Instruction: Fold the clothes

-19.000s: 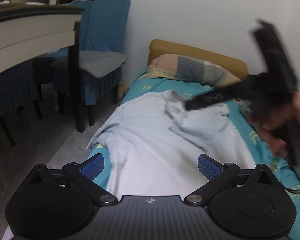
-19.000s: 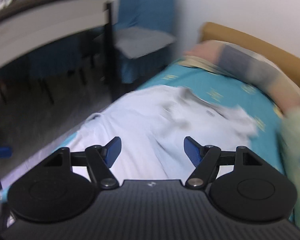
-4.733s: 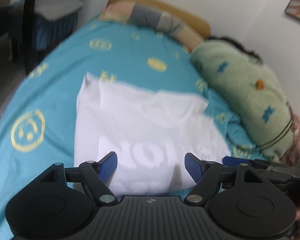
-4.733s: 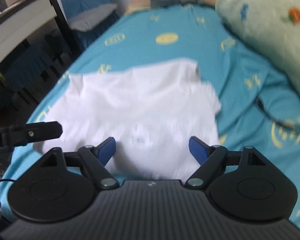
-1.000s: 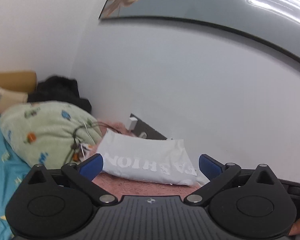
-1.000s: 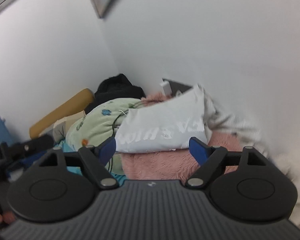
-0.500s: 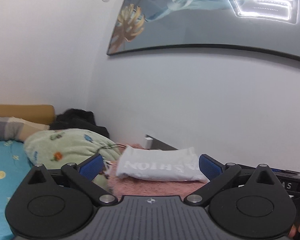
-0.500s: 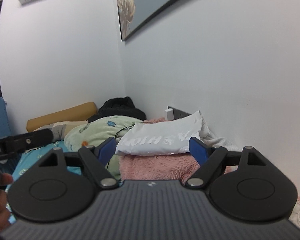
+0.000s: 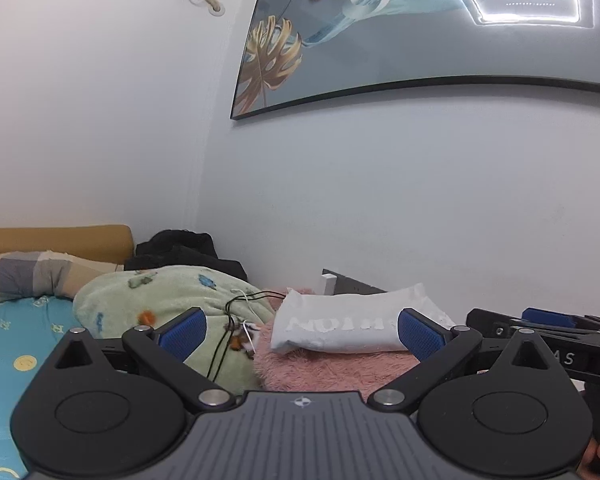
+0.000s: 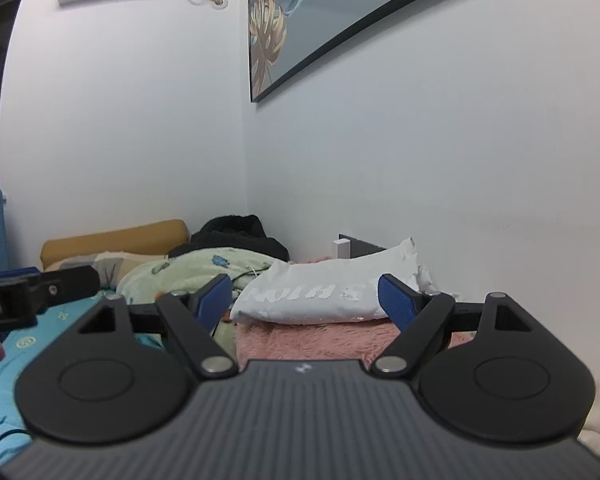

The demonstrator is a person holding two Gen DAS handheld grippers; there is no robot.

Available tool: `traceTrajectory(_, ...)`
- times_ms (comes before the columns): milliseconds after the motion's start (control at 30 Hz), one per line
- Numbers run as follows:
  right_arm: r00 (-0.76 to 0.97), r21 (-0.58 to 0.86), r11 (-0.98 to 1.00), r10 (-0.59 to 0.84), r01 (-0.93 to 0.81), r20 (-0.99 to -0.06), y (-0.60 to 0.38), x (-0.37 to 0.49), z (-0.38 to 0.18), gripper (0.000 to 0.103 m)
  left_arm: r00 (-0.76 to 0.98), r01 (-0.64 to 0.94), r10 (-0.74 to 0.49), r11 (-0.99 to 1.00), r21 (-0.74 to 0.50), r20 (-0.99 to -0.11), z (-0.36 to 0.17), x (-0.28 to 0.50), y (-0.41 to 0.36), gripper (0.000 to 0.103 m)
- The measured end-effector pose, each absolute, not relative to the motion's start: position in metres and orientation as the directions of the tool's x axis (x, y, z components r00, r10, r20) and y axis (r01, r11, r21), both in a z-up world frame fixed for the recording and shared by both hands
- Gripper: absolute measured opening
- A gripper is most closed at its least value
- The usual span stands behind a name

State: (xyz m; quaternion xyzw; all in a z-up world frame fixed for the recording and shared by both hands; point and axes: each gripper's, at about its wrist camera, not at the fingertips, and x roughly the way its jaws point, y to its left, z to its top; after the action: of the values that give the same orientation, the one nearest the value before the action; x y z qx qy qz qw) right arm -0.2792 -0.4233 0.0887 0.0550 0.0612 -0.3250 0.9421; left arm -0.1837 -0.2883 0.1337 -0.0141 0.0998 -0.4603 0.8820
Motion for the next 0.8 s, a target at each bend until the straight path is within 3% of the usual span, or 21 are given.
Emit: traceTrajectory(800,0.748,0.022,0.76,-0.634,0.65,-0.194,-0.415,-0.274,0.08,0.082,0.588,0.791,-0.79,0.607,-0.081,-0.172,0.128,-0.19,-0.28,0.103)
